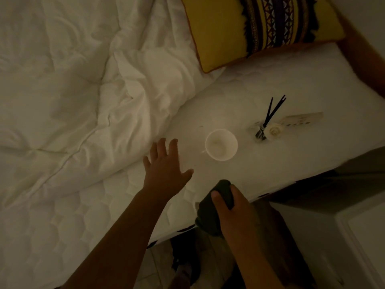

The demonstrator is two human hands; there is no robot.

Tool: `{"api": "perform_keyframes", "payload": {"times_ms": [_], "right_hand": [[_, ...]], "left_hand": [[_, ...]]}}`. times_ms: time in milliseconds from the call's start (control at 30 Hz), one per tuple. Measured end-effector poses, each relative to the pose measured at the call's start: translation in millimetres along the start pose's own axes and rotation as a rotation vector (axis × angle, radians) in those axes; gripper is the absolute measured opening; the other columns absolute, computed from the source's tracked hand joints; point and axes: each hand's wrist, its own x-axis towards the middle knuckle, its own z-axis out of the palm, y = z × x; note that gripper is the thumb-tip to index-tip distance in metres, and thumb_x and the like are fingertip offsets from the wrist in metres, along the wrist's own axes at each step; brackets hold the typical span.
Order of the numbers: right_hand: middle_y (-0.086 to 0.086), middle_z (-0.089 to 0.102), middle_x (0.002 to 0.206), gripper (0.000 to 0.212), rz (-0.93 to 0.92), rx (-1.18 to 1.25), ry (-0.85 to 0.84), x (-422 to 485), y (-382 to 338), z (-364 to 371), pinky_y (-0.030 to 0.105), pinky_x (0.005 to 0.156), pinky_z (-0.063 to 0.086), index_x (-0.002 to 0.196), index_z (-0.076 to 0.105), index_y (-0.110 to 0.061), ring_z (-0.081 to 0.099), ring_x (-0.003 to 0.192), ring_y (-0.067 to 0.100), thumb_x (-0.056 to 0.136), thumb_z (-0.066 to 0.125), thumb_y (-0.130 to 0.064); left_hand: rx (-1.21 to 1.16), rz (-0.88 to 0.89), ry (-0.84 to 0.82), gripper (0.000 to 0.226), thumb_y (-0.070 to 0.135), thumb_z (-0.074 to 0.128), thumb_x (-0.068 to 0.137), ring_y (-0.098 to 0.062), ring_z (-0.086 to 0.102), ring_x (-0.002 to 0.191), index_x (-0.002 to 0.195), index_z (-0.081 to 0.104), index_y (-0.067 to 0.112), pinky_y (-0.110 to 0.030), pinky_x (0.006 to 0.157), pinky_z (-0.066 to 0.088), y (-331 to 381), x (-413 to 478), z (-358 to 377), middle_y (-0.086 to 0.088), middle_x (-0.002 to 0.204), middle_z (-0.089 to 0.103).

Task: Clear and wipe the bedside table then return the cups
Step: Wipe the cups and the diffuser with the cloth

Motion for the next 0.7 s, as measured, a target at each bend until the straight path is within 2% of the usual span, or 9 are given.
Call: {"api": "perform_keyframes", "payload": {"times_ms": [100, 167, 233, 267, 367, 467, 533, 600, 700], "right_hand": [[0.001, 0.058, 0.129, 0.055, 0.004, 0.065, 0.025, 5, -1, -17, 0.038, 0.109, 0.040, 0.133, 0.050, -0.013, 0.053, 0.120, 0.017, 0.089, 0.058, -0.046], [0.006, 0.060, 0.123, 0.051, 0.003, 0.083, 0.058, 7, -2, -28, 0.044, 0.107, 0.042, 0.129, 0.052, -0.011, 0.055, 0.116, 0.020, 0.090, 0.058, -0.044], [0.005, 0.062, 0.117, 0.047, 0.000, 0.085, 0.095, 9, -2, -35, 0.045, 0.105, 0.044, 0.124, 0.054, -0.012, 0.057, 0.111, 0.018, 0.090, 0.057, -0.044], [0.004, 0.062, 0.116, 0.046, -0.001, 0.078, 0.113, 10, -3, -39, 0.044, 0.104, 0.044, 0.122, 0.055, -0.013, 0.057, 0.110, 0.018, 0.089, 0.058, -0.045], [0.003, 0.061, 0.120, 0.049, 0.001, 0.083, 0.153, 15, -1, -50, 0.043, 0.105, 0.044, 0.124, 0.054, -0.015, 0.057, 0.111, 0.017, 0.088, 0.058, -0.047], [0.003, 0.062, 0.120, 0.051, -0.021, 0.072, 0.166, 18, -5, -60, 0.043, 0.104, 0.044, 0.125, 0.054, -0.013, 0.057, 0.112, 0.018, 0.088, 0.058, -0.047], [0.001, 0.062, 0.116, 0.055, -0.084, 0.082, 0.186, 18, -10, -66, 0.039, 0.102, 0.046, 0.123, 0.054, -0.014, 0.057, 0.109, 0.014, 0.084, 0.056, -0.052], [0.000, 0.061, 0.106, 0.058, -0.190, 0.066, 0.228, 18, -19, -72, 0.030, 0.094, 0.049, 0.115, 0.056, -0.014, 0.058, 0.100, 0.011, 0.079, 0.050, -0.059], [-0.006, 0.057, 0.097, 0.040, -0.356, 0.016, 0.290, 18, -31, -71, 0.006, 0.081, 0.041, 0.105, 0.052, -0.021, 0.054, 0.092, -0.006, 0.084, 0.049, -0.055]], "left_hand": [[-0.012, 0.174, 0.073, 0.086, 0.060, 0.062, 0.077, -0.031, 0.022, 0.142, 0.145, 0.019, 0.027, -0.061, 0.113, 0.023, 34, 10, -4, -0.008, 0.152, 0.027], [-0.043, 0.286, 0.022, 0.092, 0.060, 0.064, 0.076, -0.032, 0.019, 0.143, 0.147, 0.013, 0.031, -0.061, 0.113, 0.023, 62, 19, -1, -0.008, 0.156, 0.019], [-0.022, 0.342, -0.049, 0.097, 0.059, 0.067, 0.074, -0.034, 0.014, 0.144, 0.147, 0.007, 0.038, -0.059, 0.110, 0.024, 85, 27, 6, -0.004, 0.159, 0.007], [0.008, 0.356, -0.062, 0.094, 0.057, 0.068, 0.075, -0.036, 0.016, 0.142, 0.146, 0.009, 0.040, -0.057, 0.107, 0.029, 93, 30, 11, -0.004, 0.158, 0.006], [0.043, 0.338, -0.036, 0.076, 0.046, 0.068, 0.077, -0.036, 0.032, 0.129, 0.138, 0.024, 0.037, -0.050, 0.093, 0.045, 105, 38, 21, -0.007, 0.148, 0.024], [-0.031, 0.237, -0.042, 0.073, 0.050, 0.064, 0.072, -0.035, 0.037, 0.118, 0.133, 0.027, 0.037, -0.046, 0.083, 0.048, 109, 42, 20, -0.006, 0.135, 0.034], [-0.106, 0.129, -0.073, 0.071, 0.057, 0.059, 0.068, -0.032, 0.043, 0.112, 0.130, 0.031, 0.038, -0.043, 0.083, 0.048, 108, 45, 15, -0.006, 0.127, 0.041], [-0.276, 0.020, -0.147, 0.061, 0.060, 0.054, 0.067, -0.025, 0.053, 0.102, 0.123, 0.041, 0.039, -0.041, 0.082, 0.052, 106, 41, 7, -0.003, 0.118, 0.050], [-0.704, -0.093, -0.277, 0.014, 0.053, 0.051, 0.082, -0.012, 0.058, 0.083, 0.094, 0.054, 0.047, -0.026, 0.060, 0.053, 111, 21, -3, 0.008, 0.097, 0.057]]}}
